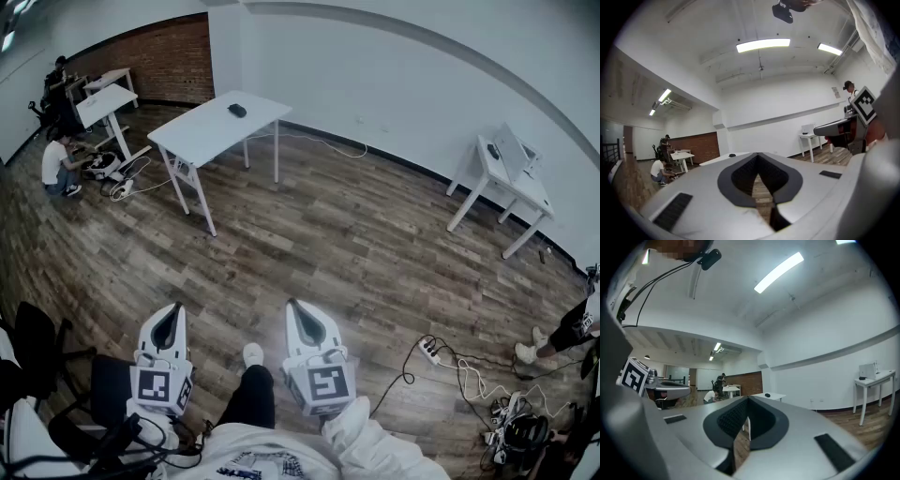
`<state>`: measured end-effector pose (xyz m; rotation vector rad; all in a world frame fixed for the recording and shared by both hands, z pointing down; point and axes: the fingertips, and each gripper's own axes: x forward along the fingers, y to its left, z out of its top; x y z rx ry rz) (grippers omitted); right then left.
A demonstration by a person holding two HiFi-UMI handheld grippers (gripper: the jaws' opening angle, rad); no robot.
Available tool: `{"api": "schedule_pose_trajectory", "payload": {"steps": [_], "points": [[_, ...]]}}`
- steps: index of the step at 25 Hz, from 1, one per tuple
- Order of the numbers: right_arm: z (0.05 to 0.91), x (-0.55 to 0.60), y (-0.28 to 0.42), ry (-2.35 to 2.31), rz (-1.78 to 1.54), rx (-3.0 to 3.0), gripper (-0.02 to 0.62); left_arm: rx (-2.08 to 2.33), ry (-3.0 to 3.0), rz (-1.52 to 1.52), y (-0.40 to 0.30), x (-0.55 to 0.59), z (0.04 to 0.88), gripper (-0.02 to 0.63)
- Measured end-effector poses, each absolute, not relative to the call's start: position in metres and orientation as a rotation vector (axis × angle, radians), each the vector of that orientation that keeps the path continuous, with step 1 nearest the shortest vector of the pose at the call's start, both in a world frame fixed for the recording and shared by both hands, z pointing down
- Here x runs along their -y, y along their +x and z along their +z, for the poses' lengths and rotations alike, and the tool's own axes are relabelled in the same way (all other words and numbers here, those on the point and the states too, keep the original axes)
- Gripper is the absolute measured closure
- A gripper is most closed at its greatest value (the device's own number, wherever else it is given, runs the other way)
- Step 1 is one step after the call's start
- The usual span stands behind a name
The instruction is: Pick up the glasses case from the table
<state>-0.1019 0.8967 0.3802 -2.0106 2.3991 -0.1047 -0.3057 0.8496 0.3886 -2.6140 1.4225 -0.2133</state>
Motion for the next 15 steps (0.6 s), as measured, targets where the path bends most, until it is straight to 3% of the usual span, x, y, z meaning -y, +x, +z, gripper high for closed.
{"api": "schedule_pose_trajectory", "payload": {"steps": [15], "points": [[0.354, -0.534, -0.067, -2.040, -0.011, -2.387, 0.589, -1.466, -2.596, -0.187, -0.285, -0.475, 0.376, 0.580]]}}
